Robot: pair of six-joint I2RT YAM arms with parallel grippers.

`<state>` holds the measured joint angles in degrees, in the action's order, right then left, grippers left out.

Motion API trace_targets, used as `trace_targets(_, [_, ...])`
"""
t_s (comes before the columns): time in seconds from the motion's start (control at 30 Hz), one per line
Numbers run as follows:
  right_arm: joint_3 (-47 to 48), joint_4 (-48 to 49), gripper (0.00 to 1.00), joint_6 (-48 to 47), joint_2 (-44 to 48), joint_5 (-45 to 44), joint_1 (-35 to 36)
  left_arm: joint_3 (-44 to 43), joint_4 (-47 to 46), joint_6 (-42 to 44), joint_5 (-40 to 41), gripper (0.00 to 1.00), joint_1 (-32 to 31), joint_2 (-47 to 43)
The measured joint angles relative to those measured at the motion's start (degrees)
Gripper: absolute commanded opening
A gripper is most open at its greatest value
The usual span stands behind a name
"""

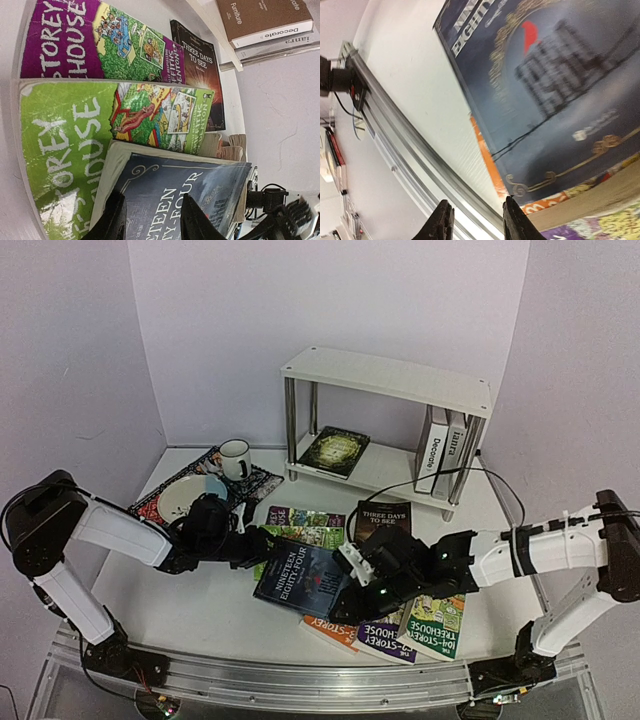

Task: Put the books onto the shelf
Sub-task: Adjust the book pile.

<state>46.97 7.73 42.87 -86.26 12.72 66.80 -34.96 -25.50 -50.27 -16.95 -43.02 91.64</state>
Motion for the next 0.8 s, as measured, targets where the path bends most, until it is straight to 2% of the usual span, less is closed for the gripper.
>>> trace_targets(0.17, [2.61, -0.95, 0.47, -1.51, -4.29, -0.15, 4.03, -0.79, 1.08, 1.02, 0.00, 0.39, 0.67, 0.00])
trace_targets(0.33, [5.19, -2.15, 0.65, -3.85, -6.75, -0.73, 6.39, -1.08, 1.97, 1.43, 0.06, 0.45, 0.71, -0.53])
trace_targets(0.47, [5.39, -3.71, 0.81, -5.49, -6.73, -3.18, 6.61, -0.75, 3.30, 2.48, 0.42, 0.57, 0.72, -5.07])
trace_targets(0.6, [5.39, -6.58, 0.90, -7.65, -5.37, -6.93, 6.60, 0.86, 3.91, 3.01, 1.65, 0.73, 0.72, -14.26])
trace_targets(0.7, [5.39, -8.46, 0.97, -9.07, -3.26, -10.68, 6.63, 1.22, 6.33, 2.42, 3.39, 0.80, 0.72, -20.24])
trace_targets(0.8, [5.48, -10.42, 0.98, -10.00, -1.47, -15.70, 6.63, 1.02, 11.26, 1.98, 5.88, 0.86, 0.72, -24.14])
